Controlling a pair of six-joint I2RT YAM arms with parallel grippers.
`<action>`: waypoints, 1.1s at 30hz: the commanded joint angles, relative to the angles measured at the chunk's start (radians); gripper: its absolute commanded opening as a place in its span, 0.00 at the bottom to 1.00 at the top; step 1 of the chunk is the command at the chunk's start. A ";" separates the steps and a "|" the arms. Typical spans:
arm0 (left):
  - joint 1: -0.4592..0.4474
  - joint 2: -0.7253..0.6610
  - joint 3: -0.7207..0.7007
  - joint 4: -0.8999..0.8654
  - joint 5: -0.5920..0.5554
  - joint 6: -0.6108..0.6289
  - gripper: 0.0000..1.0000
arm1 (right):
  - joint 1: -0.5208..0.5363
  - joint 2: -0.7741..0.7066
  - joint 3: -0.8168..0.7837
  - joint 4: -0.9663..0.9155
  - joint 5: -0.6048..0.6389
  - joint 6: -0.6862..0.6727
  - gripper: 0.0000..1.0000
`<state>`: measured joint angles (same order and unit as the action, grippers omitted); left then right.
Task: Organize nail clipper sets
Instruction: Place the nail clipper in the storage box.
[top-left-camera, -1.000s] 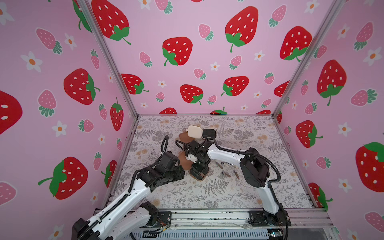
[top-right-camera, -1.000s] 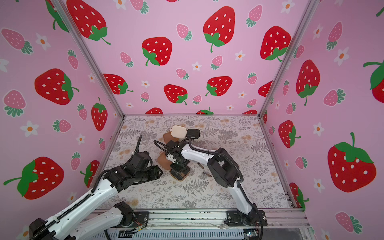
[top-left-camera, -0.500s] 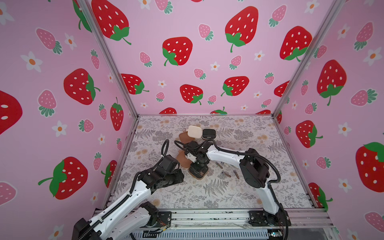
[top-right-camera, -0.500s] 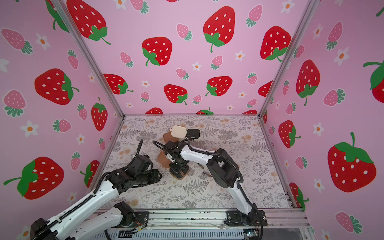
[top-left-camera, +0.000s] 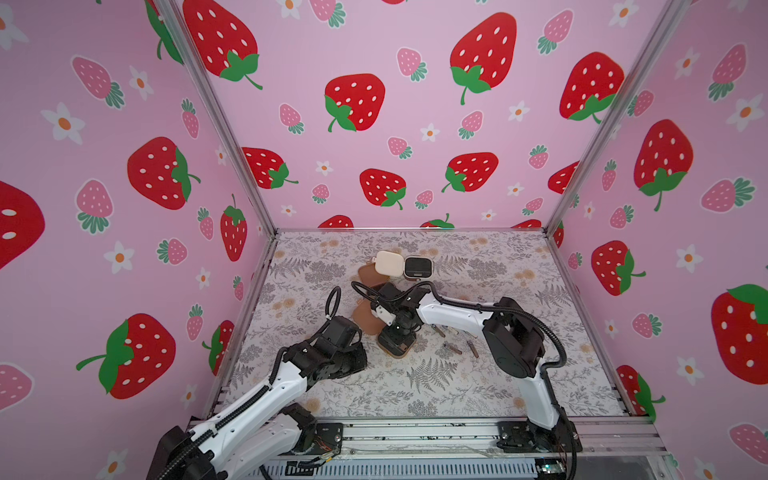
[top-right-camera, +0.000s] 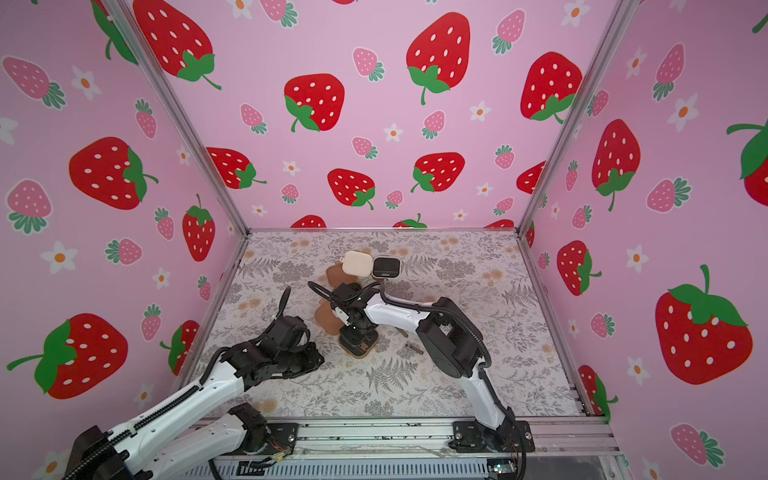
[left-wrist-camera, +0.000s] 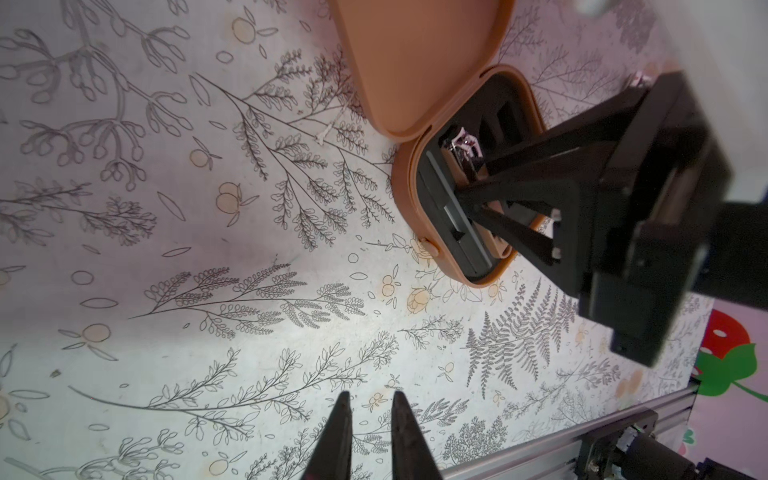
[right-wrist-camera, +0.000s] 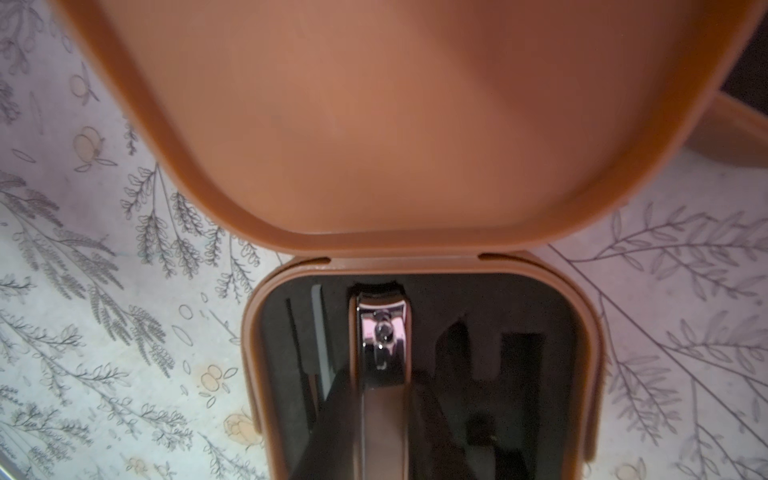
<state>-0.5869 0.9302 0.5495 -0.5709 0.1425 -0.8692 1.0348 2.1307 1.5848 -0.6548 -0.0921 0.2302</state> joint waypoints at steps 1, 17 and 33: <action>0.004 -0.005 -0.024 0.051 0.012 -0.036 0.19 | -0.008 0.101 -0.090 -0.014 0.045 0.028 0.15; 0.012 0.004 0.020 0.023 0.009 -0.004 0.18 | -0.009 0.118 -0.039 -0.105 0.051 0.054 0.31; 0.013 -0.005 0.050 -0.008 -0.001 0.011 0.17 | -0.015 0.025 0.090 -0.196 -0.009 0.038 0.33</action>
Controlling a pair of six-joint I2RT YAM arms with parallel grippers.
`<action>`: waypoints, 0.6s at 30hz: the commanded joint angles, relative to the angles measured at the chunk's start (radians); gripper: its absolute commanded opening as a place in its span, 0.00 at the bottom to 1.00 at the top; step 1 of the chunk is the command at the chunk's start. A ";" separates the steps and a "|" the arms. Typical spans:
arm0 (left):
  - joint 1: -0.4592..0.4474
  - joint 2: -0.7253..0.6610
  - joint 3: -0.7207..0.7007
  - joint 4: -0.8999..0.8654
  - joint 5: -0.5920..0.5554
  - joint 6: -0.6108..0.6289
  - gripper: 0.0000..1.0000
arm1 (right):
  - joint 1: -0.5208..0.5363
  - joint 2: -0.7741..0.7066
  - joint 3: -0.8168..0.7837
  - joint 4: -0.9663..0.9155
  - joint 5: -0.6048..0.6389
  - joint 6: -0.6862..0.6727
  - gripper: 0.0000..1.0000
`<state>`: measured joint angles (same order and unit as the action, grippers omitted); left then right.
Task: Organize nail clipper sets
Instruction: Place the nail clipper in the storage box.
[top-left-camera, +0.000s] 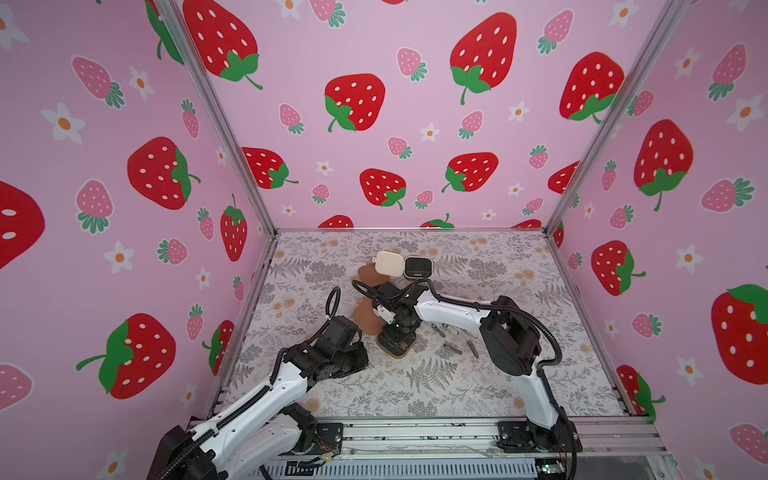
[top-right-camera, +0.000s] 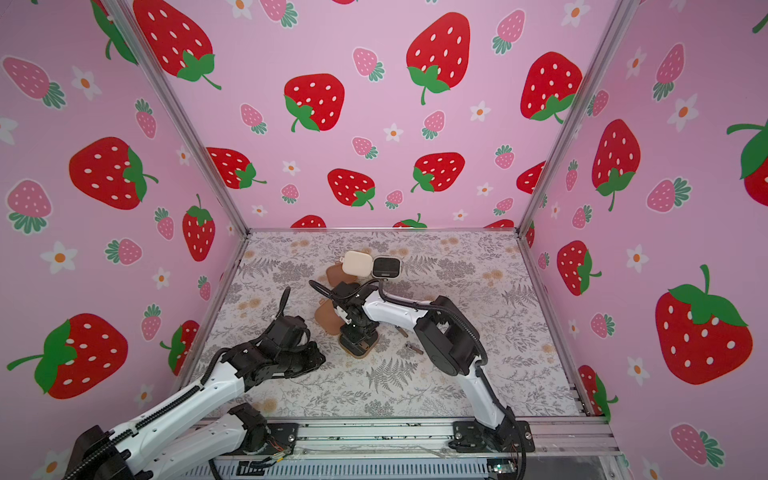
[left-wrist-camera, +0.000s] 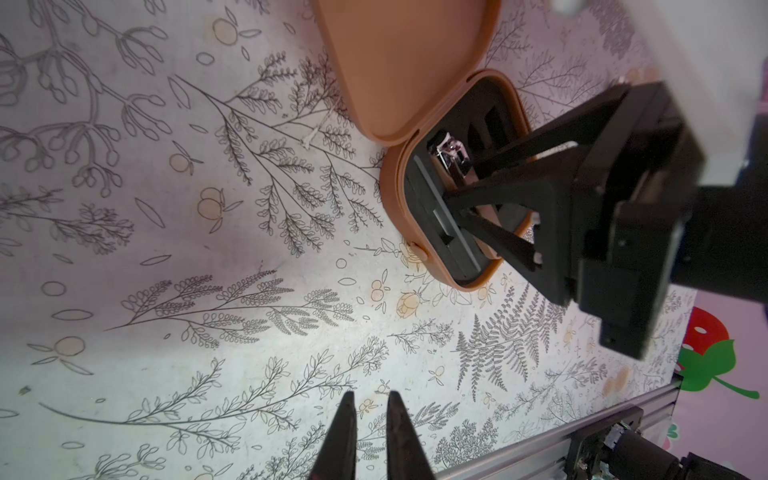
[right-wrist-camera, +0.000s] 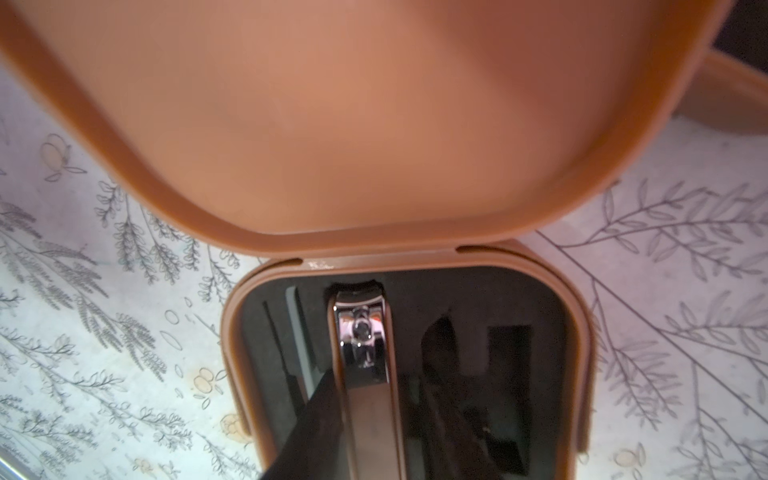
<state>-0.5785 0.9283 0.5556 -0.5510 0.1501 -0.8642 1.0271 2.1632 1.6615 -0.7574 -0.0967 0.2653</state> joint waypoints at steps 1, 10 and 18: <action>0.005 -0.002 0.045 -0.027 -0.006 0.008 0.17 | -0.007 -0.015 0.014 -0.095 -0.007 0.004 0.33; 0.005 0.016 0.050 -0.018 -0.005 0.015 0.16 | -0.009 -0.056 0.028 -0.104 -0.036 0.012 0.33; 0.004 0.030 0.058 -0.009 -0.001 0.023 0.15 | -0.009 -0.084 0.046 -0.117 -0.060 0.020 0.33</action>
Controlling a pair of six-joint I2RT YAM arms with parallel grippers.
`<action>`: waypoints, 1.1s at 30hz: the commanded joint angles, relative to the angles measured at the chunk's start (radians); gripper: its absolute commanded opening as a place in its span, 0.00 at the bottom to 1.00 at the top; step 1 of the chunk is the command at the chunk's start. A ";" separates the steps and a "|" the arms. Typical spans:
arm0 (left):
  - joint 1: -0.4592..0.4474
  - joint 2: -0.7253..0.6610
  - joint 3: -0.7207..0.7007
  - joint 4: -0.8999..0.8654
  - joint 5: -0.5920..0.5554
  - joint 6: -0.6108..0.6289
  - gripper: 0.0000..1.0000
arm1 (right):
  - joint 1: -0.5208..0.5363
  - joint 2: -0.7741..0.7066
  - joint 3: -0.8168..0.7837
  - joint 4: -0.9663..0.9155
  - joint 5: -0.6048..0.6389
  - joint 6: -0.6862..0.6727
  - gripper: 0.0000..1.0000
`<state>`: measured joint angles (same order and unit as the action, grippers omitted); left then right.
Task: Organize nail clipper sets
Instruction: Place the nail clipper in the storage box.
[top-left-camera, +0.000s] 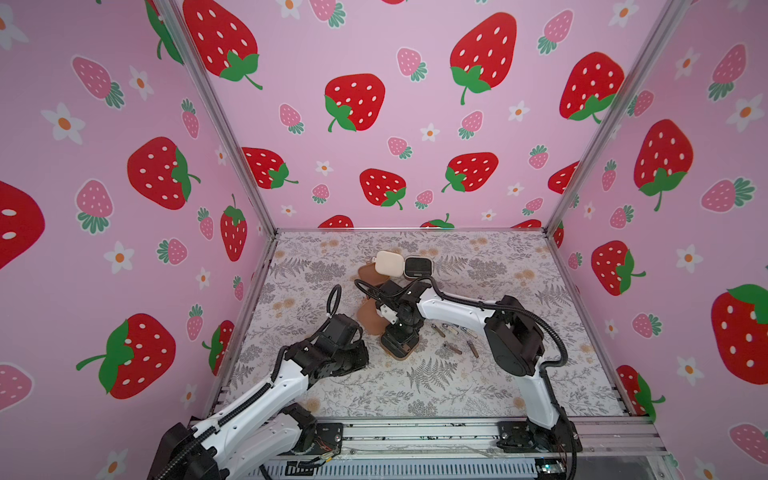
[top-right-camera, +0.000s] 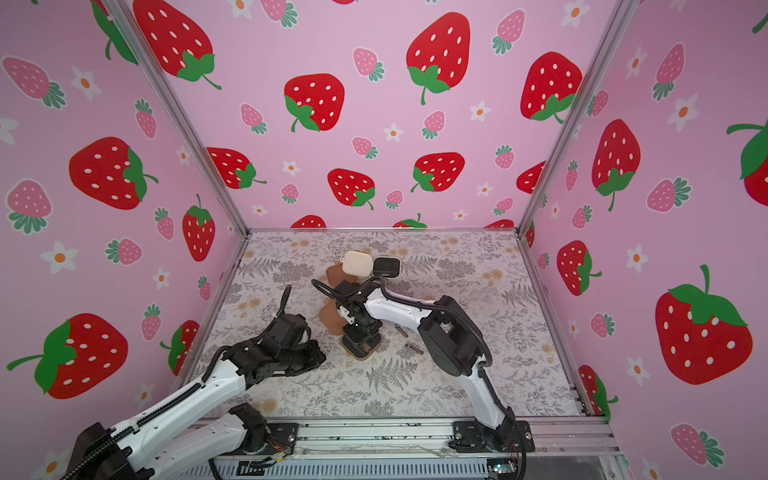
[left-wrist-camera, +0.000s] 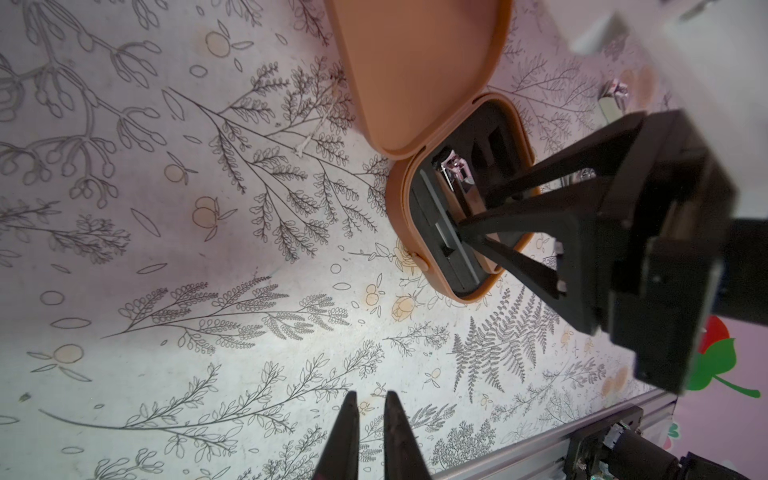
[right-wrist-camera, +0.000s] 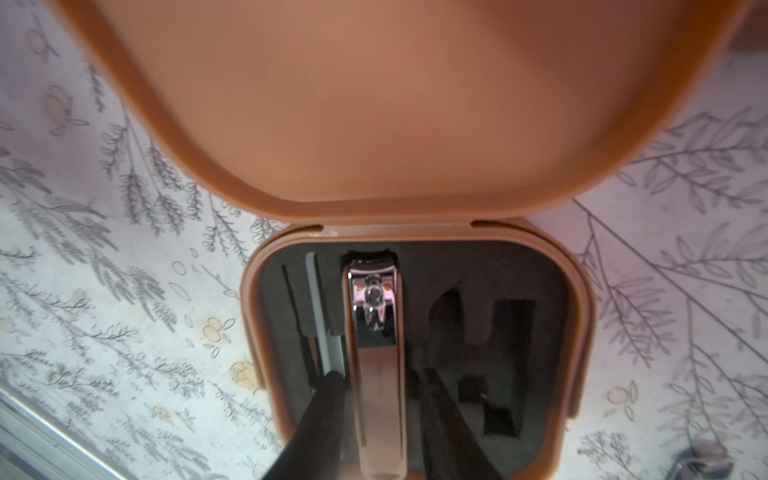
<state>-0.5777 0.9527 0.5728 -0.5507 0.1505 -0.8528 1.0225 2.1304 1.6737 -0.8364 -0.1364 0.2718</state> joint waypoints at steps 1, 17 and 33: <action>0.004 0.009 0.041 -0.006 0.001 0.012 0.15 | -0.004 -0.058 0.032 -0.040 -0.019 0.014 0.34; 0.006 0.034 0.045 0.027 0.016 0.009 0.12 | -0.038 -0.135 -0.139 -0.036 -0.067 -0.058 0.30; 0.006 0.038 0.048 0.020 0.014 0.009 0.11 | -0.038 -0.081 -0.162 -0.017 -0.042 -0.068 0.27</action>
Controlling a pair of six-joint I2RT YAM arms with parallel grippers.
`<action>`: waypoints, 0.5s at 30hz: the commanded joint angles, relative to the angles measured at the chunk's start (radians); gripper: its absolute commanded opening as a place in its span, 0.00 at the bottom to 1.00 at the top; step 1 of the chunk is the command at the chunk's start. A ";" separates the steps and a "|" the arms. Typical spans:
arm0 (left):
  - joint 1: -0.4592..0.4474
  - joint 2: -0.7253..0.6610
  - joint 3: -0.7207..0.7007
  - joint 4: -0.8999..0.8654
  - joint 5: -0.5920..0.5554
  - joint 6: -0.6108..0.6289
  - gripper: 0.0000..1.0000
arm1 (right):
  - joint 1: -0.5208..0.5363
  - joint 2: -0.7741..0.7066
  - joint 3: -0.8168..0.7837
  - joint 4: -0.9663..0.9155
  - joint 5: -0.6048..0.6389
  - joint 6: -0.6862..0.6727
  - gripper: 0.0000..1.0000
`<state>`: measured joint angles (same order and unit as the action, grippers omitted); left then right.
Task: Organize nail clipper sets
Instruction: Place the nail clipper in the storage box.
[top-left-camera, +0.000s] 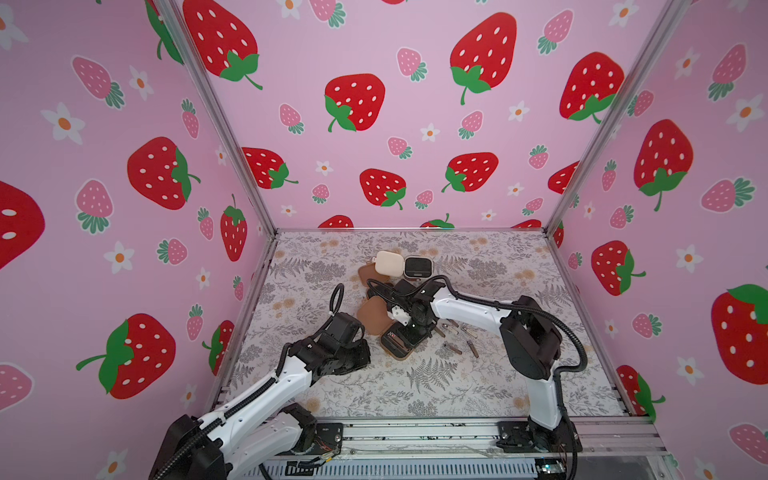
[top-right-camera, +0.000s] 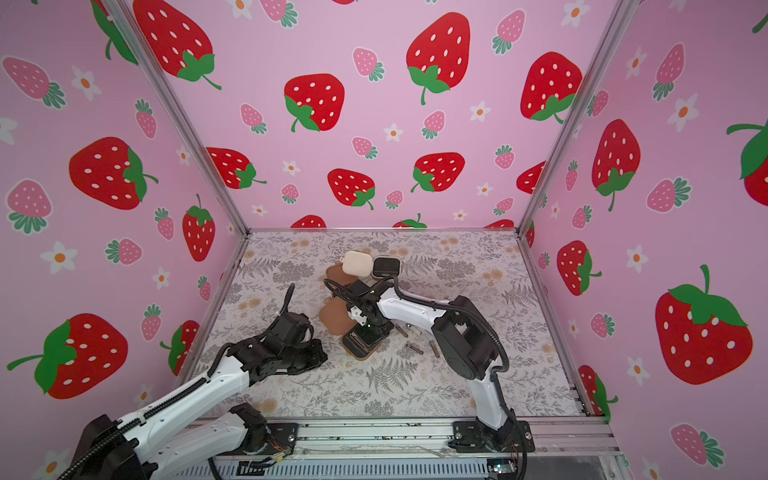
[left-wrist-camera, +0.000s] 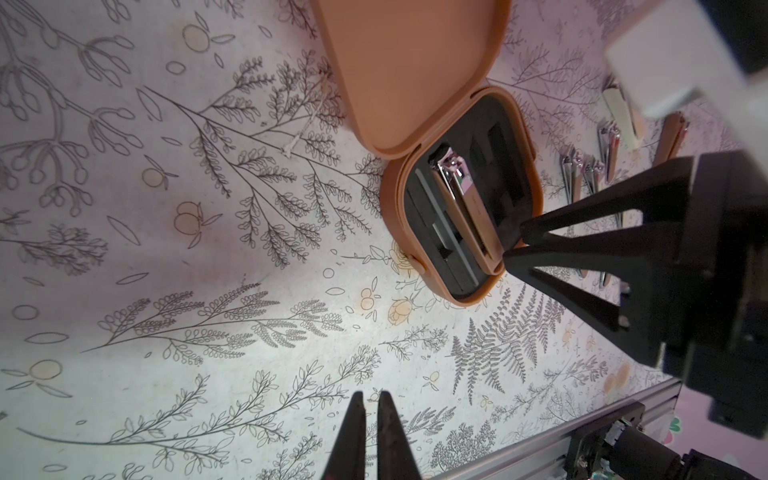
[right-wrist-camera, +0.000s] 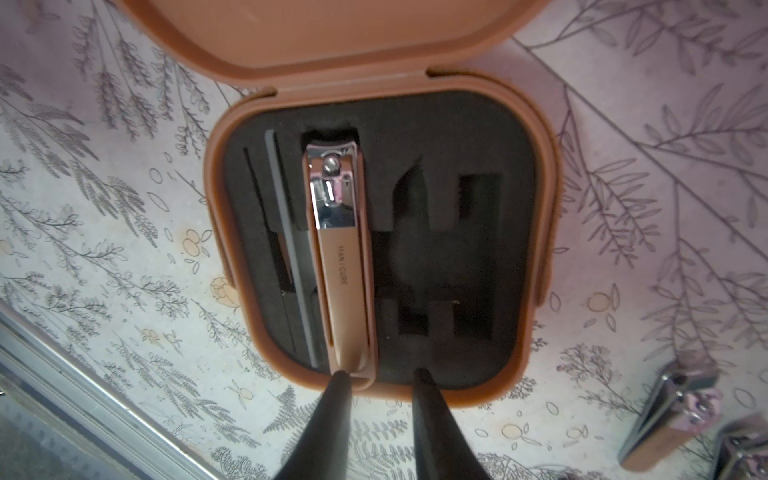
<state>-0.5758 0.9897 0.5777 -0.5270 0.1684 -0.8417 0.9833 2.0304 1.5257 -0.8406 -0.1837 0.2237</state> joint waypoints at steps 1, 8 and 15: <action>0.004 0.000 0.044 -0.004 -0.004 -0.002 0.11 | 0.002 0.020 -0.016 -0.013 0.005 -0.020 0.26; 0.004 0.007 0.047 -0.001 0.000 -0.002 0.11 | 0.002 0.018 -0.034 -0.002 -0.011 -0.014 0.23; 0.005 0.010 0.048 0.001 0.002 -0.002 0.11 | 0.003 0.036 -0.043 0.007 -0.011 -0.009 0.21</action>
<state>-0.5758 0.9932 0.5846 -0.5259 0.1692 -0.8417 0.9836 2.0308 1.5040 -0.8234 -0.1921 0.2184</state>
